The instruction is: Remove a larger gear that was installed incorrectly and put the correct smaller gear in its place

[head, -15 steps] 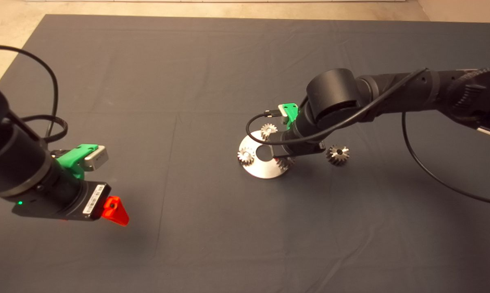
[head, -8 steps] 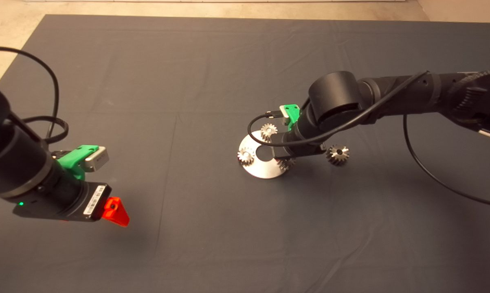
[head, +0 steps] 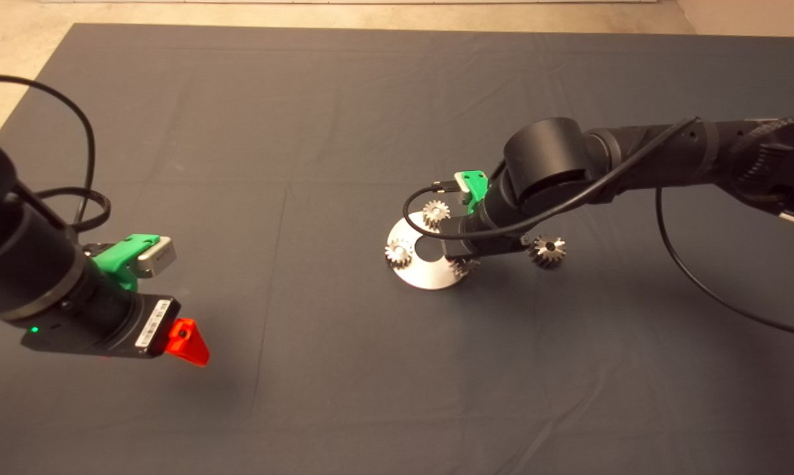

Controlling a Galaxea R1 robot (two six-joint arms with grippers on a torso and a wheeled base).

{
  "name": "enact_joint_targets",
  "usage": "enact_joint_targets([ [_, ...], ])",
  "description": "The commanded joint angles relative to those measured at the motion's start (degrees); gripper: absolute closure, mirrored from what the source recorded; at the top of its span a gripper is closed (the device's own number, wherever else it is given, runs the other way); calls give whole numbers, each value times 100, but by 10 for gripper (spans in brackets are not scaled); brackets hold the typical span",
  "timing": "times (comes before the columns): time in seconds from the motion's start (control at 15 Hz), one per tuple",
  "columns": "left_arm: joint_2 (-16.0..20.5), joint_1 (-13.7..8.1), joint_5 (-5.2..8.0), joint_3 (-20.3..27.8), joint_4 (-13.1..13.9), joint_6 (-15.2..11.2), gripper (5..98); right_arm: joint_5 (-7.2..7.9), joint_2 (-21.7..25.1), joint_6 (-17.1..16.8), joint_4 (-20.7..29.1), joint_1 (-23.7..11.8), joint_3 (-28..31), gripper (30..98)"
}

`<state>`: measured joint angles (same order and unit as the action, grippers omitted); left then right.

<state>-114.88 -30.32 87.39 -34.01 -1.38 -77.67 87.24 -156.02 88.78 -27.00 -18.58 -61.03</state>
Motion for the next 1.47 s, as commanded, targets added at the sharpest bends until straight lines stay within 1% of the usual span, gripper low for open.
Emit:
enact_joint_targets([
  [0.0,26,-10,524,-7,-47,15,54,777,-13,-19,-200,-120,-28,880],
  [0.27,5,-10,516,-42,-47,15,54,777,-162,-151,-200,-129,-284,880],
  [0.33,-4,-10,516,-42,-47,15,54,777,-246,-182,-183,-129,-453,880],
  [0.4,5,-10,524,-42,-47,15,54,777,-320,-304,-174,-129,-601,880],
  [0.47,5,-10,524,-42,-47,15,54,777,-329,-353,-174,-129,-637,880],
  [1.4,14,-10,524,-34,-47,15,54,777,-294,-309,-174,-155,-532,879],
])
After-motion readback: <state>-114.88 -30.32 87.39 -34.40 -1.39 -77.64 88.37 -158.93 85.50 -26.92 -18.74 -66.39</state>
